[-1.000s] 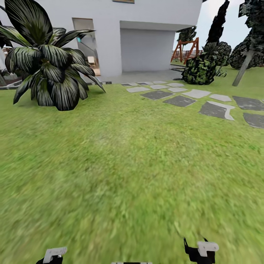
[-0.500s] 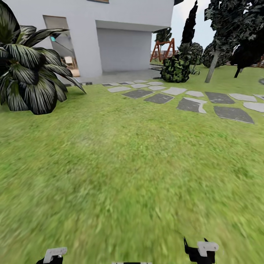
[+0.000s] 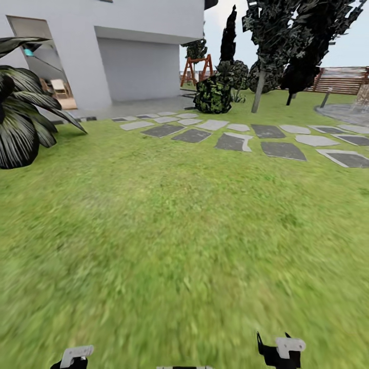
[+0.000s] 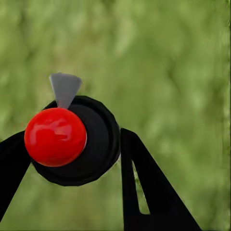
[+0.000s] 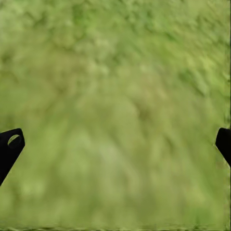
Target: In the garden, pick up the pesticide atomizer on the floor and spray pesticide onto both trees until each tree trunk is fully covered.
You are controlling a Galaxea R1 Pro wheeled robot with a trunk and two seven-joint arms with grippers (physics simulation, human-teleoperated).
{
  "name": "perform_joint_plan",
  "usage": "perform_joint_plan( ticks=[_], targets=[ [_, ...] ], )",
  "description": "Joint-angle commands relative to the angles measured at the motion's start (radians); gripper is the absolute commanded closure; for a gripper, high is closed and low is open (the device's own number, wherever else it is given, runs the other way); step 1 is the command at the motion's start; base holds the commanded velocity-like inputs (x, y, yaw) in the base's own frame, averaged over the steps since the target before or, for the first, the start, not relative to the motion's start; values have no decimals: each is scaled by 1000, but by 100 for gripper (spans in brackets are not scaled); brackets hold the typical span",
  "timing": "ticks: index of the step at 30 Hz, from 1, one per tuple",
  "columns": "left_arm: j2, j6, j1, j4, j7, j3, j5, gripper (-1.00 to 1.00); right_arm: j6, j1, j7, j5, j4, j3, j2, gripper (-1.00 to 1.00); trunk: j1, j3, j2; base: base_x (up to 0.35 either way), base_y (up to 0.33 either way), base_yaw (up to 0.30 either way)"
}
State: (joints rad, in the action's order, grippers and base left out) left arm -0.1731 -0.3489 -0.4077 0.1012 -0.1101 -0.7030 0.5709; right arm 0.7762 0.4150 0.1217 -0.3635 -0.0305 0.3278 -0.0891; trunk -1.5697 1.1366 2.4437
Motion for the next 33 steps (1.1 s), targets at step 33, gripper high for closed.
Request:
perform_joint_plan(
  ticks=[33],
  targets=[
    [-3,-2,0,4,-5,-10,3,100,2,1,9,-11,1,2,0,-100,0,1,0,-23,-273,-300]
  ],
)
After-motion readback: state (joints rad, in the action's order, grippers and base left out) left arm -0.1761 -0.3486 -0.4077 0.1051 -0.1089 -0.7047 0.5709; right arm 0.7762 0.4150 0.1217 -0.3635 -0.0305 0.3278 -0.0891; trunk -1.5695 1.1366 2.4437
